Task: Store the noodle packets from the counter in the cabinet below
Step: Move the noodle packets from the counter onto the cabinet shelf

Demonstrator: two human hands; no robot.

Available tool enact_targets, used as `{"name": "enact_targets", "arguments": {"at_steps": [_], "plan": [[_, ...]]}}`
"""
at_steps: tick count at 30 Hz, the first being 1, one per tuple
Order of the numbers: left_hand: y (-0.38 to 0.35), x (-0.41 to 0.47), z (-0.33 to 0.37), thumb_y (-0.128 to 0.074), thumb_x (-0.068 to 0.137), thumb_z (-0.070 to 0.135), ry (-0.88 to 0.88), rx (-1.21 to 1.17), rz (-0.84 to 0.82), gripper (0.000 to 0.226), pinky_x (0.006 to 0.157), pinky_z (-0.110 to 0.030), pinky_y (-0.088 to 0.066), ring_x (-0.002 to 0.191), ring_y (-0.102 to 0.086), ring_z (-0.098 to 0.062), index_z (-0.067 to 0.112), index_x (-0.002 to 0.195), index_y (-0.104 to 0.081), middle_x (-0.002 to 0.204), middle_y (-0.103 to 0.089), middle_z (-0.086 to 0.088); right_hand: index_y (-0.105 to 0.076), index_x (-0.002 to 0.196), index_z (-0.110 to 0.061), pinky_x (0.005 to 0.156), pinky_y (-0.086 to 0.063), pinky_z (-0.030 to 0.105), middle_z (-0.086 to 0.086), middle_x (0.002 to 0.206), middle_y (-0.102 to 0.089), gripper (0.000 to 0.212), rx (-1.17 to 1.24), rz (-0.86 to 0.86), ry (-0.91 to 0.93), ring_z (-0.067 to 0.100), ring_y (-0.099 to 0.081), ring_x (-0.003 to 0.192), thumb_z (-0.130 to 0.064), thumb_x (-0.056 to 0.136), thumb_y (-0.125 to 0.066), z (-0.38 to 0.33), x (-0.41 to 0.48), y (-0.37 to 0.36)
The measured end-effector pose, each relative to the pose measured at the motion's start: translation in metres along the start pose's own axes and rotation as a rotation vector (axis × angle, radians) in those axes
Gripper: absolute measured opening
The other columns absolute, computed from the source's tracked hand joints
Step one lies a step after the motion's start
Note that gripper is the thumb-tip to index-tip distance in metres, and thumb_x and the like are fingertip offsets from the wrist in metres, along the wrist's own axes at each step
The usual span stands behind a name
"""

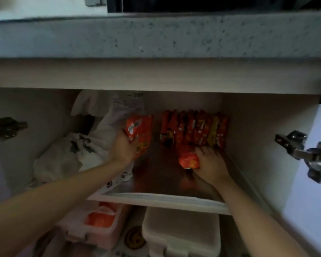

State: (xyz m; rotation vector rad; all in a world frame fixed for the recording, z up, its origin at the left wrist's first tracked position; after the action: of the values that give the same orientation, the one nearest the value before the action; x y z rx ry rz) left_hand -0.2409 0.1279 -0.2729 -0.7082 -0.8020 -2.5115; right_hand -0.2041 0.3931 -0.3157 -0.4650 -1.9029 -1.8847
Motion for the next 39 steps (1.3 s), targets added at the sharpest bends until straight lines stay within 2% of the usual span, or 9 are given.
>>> {"name": "enact_targets", "arguments": {"at_steps": [7,11,13,16,20,24,28,32,39], "plan": [[-0.099,0.055,0.012,-0.068,0.082,0.023,0.011,0.134,0.071,0.077,0.096,-0.045,-0.043,0.118,-0.051,-0.039,-0.001,0.14,-0.023,0.133,-0.047,-0.023,-0.052,0.128,-0.019,0.09,-0.042,0.038,0.006,0.125,-0.056,0.073,0.058,0.039,0.038,0.028,-0.055,0.114,-0.053,0.064,-0.044,0.018,0.028,-0.023],[-0.14,0.077,0.01,-0.063,0.082,0.026,0.065,0.449,0.262,0.048,0.071,-0.032,-0.056,0.098,-0.066,-0.03,0.001,0.121,-0.054,0.109,-0.065,-0.017,-0.051,0.128,-0.02,0.091,-0.042,0.036,0.003,0.125,-0.055,0.068,0.094,0.068,0.071,0.025,-0.053,0.115,-0.051,0.067,-0.05,0.021,0.029,-0.026],[-0.158,0.082,0.008,-0.06,0.079,0.016,0.007,0.511,0.325,0.046,0.073,-0.03,-0.056,0.105,-0.062,-0.033,0.0,0.12,-0.05,0.113,-0.062,-0.02,-0.049,0.128,-0.021,0.092,-0.04,0.036,0.002,0.127,-0.054,0.063,0.095,0.065,0.075,0.024,-0.051,0.116,-0.05,0.073,-0.057,0.022,0.032,-0.027],[-0.183,0.09,-0.001,-0.057,0.085,0.015,-0.03,0.506,0.238,0.055,0.092,-0.034,-0.049,0.124,-0.046,-0.037,-0.002,0.132,-0.034,0.131,-0.049,-0.022,-0.048,0.126,-0.024,0.092,-0.04,0.035,-0.001,0.126,-0.054,0.059,0.07,0.077,0.091,0.022,-0.051,0.116,-0.048,0.074,-0.062,0.023,0.039,-0.033],[-0.198,0.098,-0.023,-0.057,0.09,0.019,-0.017,0.217,0.114,0.063,0.089,-0.045,-0.044,0.124,-0.042,-0.038,-0.001,0.139,-0.023,0.136,-0.039,-0.024,-0.043,0.129,-0.025,0.096,-0.039,0.034,-0.002,0.129,-0.051,0.061,0.076,0.057,0.083,0.02,-0.047,0.12,-0.048,0.076,-0.063,0.024,0.046,-0.037],[-0.195,0.099,-0.034,-0.048,0.092,0.016,-0.1,0.019,0.088,0.059,0.085,-0.041,-0.045,0.11,-0.053,-0.041,0.002,0.142,-0.023,0.127,-0.049,-0.027,-0.042,0.129,-0.026,0.099,-0.038,0.034,-0.003,0.13,-0.049,0.063,0.069,0.059,0.075,0.019,-0.046,0.122,-0.05,0.075,-0.063,0.025,0.047,-0.037],[-0.192,0.087,-0.028,-0.052,0.089,0.017,-0.081,0.17,0.059,0.064,0.074,-0.04,-0.047,0.101,-0.059,-0.039,0.005,0.143,-0.021,0.121,-0.055,-0.023,-0.038,0.134,-0.027,0.103,-0.037,0.034,-0.004,0.135,-0.046,0.069,0.069,0.047,0.064,0.018,-0.043,0.126,-0.05,0.074,-0.064,0.024,0.046,-0.035],[-0.188,0.085,-0.028,-0.059,0.087,0.018,-0.08,0.388,0.06,0.061,0.085,-0.043,-0.047,0.122,-0.046,-0.035,0.01,0.139,-0.03,0.139,-0.037,-0.019,-0.04,0.133,-0.028,0.102,-0.037,0.034,-0.005,0.134,-0.047,0.068,0.085,0.052,0.058,0.017,-0.044,0.125,-0.049,0.074,-0.065,0.022,0.045,-0.033],[-0.192,0.09,-0.037,-0.042,0.095,0.007,-0.04,0.331,0.051,0.06,0.073,-0.041,-0.051,0.097,-0.063,-0.036,0.012,0.148,-0.014,0.126,-0.053,-0.022,-0.045,0.127,-0.028,0.097,-0.038,0.032,-0.006,0.128,-0.051,0.062,0.093,0.074,0.035,0.017,-0.049,0.119,-0.047,0.072,-0.067,0.022,0.044,-0.033]]}}
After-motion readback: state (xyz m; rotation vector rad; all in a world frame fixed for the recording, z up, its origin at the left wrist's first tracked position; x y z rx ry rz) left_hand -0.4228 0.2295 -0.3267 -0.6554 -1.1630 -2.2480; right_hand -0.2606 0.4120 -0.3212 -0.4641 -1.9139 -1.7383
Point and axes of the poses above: each hand's wrist, its own x-axis towards the middle knuckle, its own y-axis out of the back of the hand, z = x × y, the point moved 3 cm from there along x, towards the middle knuckle
